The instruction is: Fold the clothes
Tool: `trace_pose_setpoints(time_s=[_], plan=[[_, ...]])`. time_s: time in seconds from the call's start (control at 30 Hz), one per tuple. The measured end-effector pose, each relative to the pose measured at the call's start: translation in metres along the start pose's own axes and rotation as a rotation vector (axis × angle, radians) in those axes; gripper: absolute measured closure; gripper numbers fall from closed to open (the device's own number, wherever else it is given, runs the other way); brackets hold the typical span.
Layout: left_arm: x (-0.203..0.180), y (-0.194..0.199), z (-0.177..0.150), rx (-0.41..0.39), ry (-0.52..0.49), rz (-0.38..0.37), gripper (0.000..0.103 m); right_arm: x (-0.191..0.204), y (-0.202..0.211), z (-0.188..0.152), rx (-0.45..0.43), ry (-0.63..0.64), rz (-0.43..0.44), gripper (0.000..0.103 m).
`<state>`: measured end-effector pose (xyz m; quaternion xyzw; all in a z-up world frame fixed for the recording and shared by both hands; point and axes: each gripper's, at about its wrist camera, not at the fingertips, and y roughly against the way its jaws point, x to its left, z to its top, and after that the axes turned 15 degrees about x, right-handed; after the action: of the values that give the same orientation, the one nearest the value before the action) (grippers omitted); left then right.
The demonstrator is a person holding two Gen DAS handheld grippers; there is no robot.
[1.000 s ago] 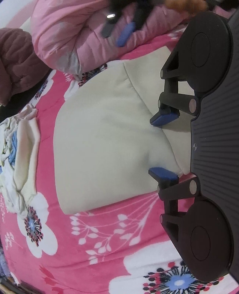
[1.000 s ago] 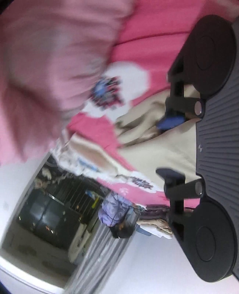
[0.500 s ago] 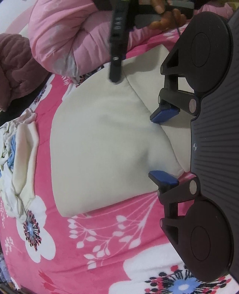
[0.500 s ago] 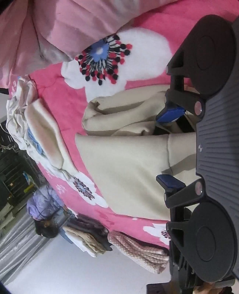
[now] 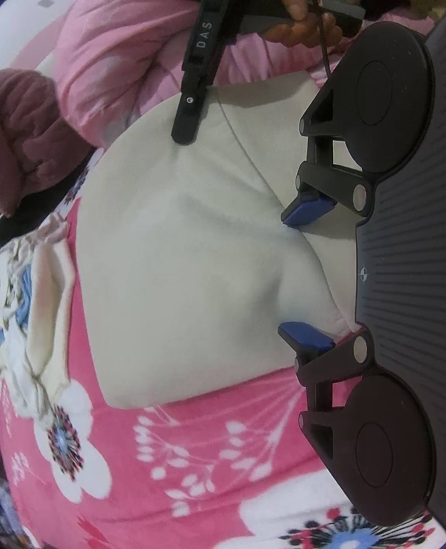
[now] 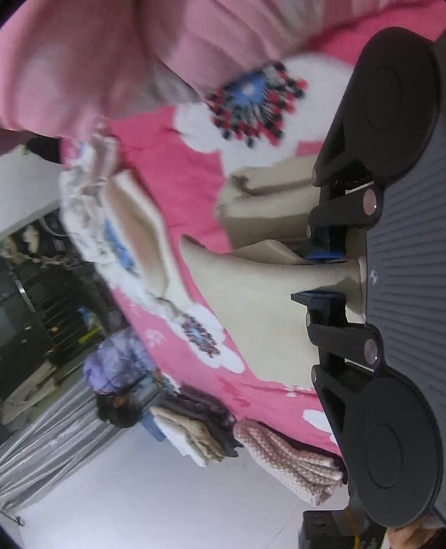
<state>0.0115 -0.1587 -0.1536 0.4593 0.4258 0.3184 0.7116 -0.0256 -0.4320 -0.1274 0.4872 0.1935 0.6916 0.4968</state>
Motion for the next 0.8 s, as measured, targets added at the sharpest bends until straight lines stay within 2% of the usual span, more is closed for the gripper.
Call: trace_pose_setpoints(time_s=[0.13, 0.27, 0.37, 0.47, 0.5, 0.53, 0.63, 0.67, 0.73, 0.77, 0.8], plan=[[-0.017, -0.008, 0.002, 0.015, -0.068, 0.087, 0.039, -0.025, -0.019, -0.009, 0.06, -0.052, -0.054, 0.084], [-0.029, -0.001, -0.002, -0.001, -0.116, 0.147, 0.039, -0.061, -0.045, -0.015, 0.094, -0.18, 0.005, 0.083], [-0.027, 0.006, -0.009, -0.018, -0.109, 0.172, 0.039, -0.056, -0.038, -0.01, 0.101, -0.156, -0.026, 0.079], [-0.016, 0.004, -0.014, -0.002, -0.049, 0.143, 0.039, -0.042, -0.017, -0.011, 0.1, -0.096, -0.11, 0.06], [-0.013, 0.005, -0.014, -0.004, -0.032, 0.127, 0.039, -0.037, -0.01, -0.011, 0.1, -0.076, -0.139, 0.048], [-0.01, 0.005, -0.014, -0.007, -0.015, 0.111, 0.039, -0.033, -0.003, -0.011, 0.099, -0.056, -0.167, 0.041], [-0.003, 0.01, -0.016, -0.022, 0.029, 0.071, 0.039, -0.018, 0.018, -0.011, 0.098, 0.004, -0.252, 0.041], [-0.002, 0.014, -0.018, -0.034, 0.037, 0.059, 0.039, -0.013, 0.027, -0.014, 0.092, 0.018, -0.255, 0.042], [0.001, 0.021, -0.023, -0.053, 0.05, 0.037, 0.039, 0.008, 0.042, -0.021, 0.103, 0.078, -0.224, 0.056], [0.001, 0.02, -0.027, -0.044, 0.044, 0.034, 0.039, 0.019, 0.049, -0.024, 0.109, 0.11, -0.206, 0.057], [0.0, 0.018, -0.03, -0.026, 0.031, 0.038, 0.039, 0.023, 0.039, -0.03, 0.139, 0.133, -0.22, 0.059]])
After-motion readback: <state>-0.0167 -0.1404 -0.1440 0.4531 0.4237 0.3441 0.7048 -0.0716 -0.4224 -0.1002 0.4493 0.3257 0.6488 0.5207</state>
